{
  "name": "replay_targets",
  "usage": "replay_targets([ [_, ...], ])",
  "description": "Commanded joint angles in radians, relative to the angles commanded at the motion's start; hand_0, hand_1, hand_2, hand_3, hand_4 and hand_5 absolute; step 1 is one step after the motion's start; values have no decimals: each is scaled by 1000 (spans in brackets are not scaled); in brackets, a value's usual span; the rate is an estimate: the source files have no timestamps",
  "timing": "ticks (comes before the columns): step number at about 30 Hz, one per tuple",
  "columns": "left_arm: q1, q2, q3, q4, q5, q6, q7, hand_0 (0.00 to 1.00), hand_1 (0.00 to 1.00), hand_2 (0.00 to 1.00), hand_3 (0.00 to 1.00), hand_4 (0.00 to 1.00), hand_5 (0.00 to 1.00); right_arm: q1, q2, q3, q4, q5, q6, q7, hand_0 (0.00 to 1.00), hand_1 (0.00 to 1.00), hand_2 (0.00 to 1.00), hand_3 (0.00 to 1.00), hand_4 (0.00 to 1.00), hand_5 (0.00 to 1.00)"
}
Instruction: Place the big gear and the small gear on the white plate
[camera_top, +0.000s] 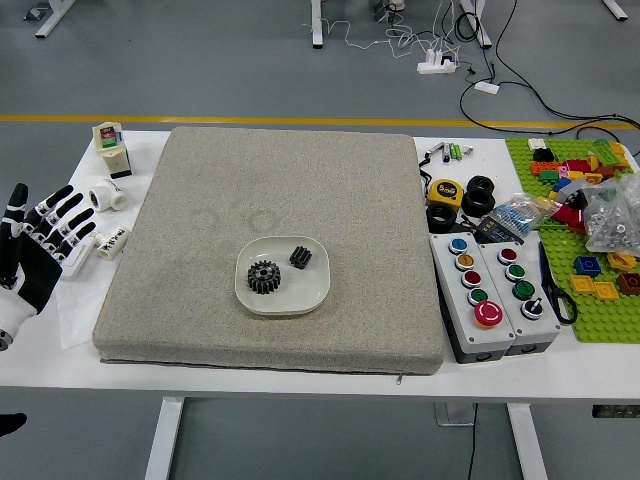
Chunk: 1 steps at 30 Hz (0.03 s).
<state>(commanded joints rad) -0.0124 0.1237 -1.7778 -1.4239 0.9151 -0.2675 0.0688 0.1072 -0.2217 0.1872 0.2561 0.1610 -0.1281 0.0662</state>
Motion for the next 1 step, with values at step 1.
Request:
replay_targets([
  [1,0,-1,-2,0,2,0,0,878,838,919,846,972,898,1,0,1,0,-1,0,0,622,618,679,470,728,593],
])
